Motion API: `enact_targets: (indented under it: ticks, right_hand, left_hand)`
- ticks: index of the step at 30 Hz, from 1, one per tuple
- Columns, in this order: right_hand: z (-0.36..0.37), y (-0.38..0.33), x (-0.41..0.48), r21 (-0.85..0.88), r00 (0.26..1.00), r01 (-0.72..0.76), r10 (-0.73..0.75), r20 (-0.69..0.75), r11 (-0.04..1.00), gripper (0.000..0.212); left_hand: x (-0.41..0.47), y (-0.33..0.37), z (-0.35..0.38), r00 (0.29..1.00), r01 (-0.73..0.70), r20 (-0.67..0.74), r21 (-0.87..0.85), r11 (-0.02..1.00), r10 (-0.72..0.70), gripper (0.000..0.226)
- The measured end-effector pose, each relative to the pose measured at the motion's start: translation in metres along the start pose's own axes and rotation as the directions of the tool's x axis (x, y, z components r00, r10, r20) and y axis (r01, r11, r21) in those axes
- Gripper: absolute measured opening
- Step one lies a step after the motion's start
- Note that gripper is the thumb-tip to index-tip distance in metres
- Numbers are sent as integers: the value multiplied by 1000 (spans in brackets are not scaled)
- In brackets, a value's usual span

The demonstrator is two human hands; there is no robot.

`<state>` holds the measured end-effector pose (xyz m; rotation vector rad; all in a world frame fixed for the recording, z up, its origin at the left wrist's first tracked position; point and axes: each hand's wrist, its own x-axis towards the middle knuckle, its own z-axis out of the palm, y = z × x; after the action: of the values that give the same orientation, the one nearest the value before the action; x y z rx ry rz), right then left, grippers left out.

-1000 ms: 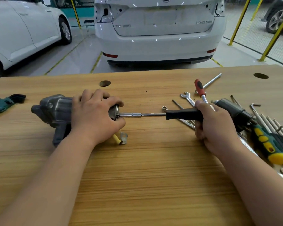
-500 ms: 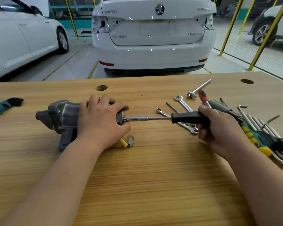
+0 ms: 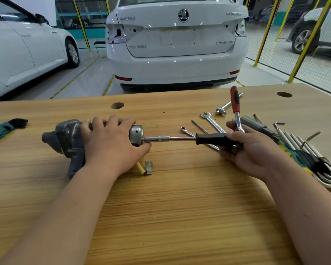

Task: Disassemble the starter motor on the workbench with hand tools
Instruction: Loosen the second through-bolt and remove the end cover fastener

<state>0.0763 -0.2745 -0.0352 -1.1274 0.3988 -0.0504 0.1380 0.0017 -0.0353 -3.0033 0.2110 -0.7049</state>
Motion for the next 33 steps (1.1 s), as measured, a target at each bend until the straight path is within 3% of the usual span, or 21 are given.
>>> enact_targets:
  ticks: [4, 9, 11, 14, 17, 20, 23, 25, 30, 33]
  right_hand:
    - [-1, -2, -2, 157, 1000, -15, 15, 2, 987, 35]
    - [-5, -6, -2, 52, 997, 40, -37, -66, 998, 13]
    - [-7, -7, -2, -197, 991, 60, -83, -109, 978, 20]
    - [-9, -5, -3, -680, 967, 93, -229, -112, 727, 32]
    - [-12, -5, -4, -779, 949, 111, -298, -102, 618, 41]
    - [-13, -5, -4, -701, 940, 179, -330, -85, 690, 29]
    - [-11, -6, -5, -411, 968, 201, -244, -56, 889, 6]
    - [-10, -9, -6, -208, 989, 144, -148, -2, 968, 5]
    - [-12, -8, -5, 116, 998, 19, -26, 57, 993, 25]
    - [-9, -7, -5, 80, 1000, 14, -14, -3, 997, 18]
  left_hand:
    - [-5, 6, -4, 1000, 5, 26, 8, 1000, -5, 80]
    - [-15, 17, -8, 999, 13, 30, 19, 1000, -14, 79]
    - [-17, 18, -8, 1000, 16, 14, 18, 1000, -16, 79]
    - [-17, 16, -9, 1000, 16, -1, 13, 1000, -16, 81]
    - [-17, 16, -10, 1000, 19, 2, 7, 1000, -19, 83]
    - [-17, 16, -11, 1000, 25, 9, -12, 1000, -25, 85]
    - [-19, 14, -12, 1000, 8, 10, -14, 1000, -8, 93]
    - [-20, 13, -12, 1000, -1, 4, -17, 1000, 1, 97]
    - [-21, 13, -14, 1000, 3, 1, -31, 1000, -3, 98]
    - [-21, 13, -13, 1000, 8, -2, -37, 999, -8, 97]
